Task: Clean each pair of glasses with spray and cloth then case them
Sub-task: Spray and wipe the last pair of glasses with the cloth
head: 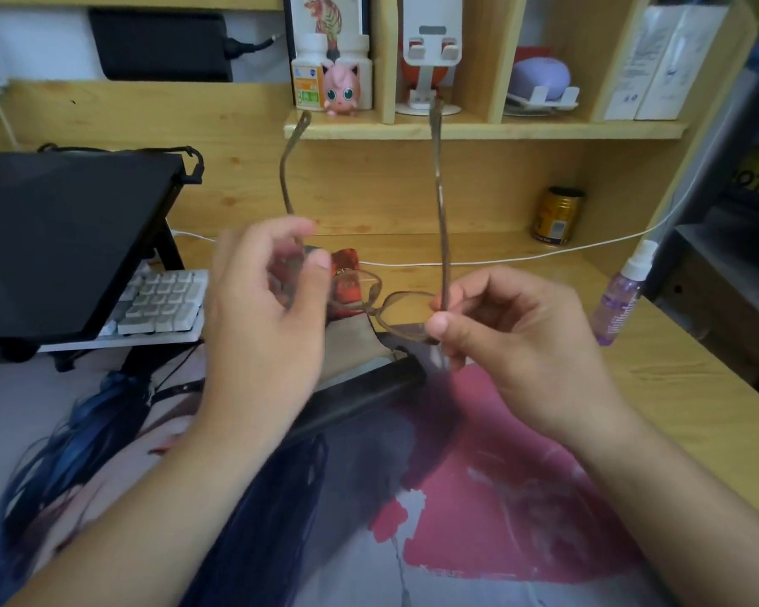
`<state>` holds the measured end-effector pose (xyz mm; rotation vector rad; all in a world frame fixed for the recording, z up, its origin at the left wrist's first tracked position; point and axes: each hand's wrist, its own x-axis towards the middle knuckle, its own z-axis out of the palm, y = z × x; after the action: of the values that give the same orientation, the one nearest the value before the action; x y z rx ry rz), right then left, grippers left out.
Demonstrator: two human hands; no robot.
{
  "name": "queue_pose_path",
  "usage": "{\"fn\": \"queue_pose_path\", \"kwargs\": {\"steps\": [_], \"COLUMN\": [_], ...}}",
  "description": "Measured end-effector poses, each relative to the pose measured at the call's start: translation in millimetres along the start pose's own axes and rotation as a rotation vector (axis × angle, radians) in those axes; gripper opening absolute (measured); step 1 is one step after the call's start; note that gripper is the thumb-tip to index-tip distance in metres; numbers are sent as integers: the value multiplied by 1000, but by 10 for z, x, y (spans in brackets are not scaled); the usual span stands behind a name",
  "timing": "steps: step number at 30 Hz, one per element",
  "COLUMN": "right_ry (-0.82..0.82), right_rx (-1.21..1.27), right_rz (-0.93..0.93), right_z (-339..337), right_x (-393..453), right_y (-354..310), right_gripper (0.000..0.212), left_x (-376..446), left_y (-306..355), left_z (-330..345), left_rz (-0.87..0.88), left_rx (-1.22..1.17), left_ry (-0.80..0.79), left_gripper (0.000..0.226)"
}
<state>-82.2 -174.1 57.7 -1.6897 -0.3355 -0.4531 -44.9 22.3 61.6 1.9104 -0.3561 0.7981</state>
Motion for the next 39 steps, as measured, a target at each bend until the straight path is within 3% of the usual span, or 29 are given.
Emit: {"fn": "queue_pose_path", "kwargs": {"steps": [2, 4, 11, 17, 24, 29, 33, 36, 37, 39], "right_ry": [27, 29, 126, 172, 183, 180, 133, 402, 551, 846], "right_rx": [-11, -55, 53, 15, -52, 122, -147, -556, -637, -658], "right_rz": [-39, -51, 51, 46, 10, 108, -12, -281, -301, -134], "right_z": [82, 148, 160, 112, 130, 104, 121, -69, -193, -498], "right_x": [-52, -94, -105, -51, -63, -27, -70, 39, 103, 243], "right_y": [2, 27, 29, 44, 94, 118, 81, 122, 180, 324], "right_gripper": [15, 13, 22, 11, 17, 12, 11, 14, 18, 34], "left_x": [-155, -264, -277, -215, -274, -284, -280, -215, -192, -155], "left_y": [117, 121, 11, -44, 45, -40, -37, -115, -157, -209], "left_z": [59, 157, 248, 217, 252, 292, 312, 288, 278, 253], "left_rz": [249, 367, 306, 267, 311, 318, 244, 79, 9, -119], "left_rx": [-24, -36, -45, 30, -50, -3, 21, -30, -61, -112], "left_ry": [-99, -198, -285, -163, -178, -248, -172, -108, -95, -76], "left_gripper": [11, 14, 41, 24, 18, 19, 6, 8, 8, 7]}}
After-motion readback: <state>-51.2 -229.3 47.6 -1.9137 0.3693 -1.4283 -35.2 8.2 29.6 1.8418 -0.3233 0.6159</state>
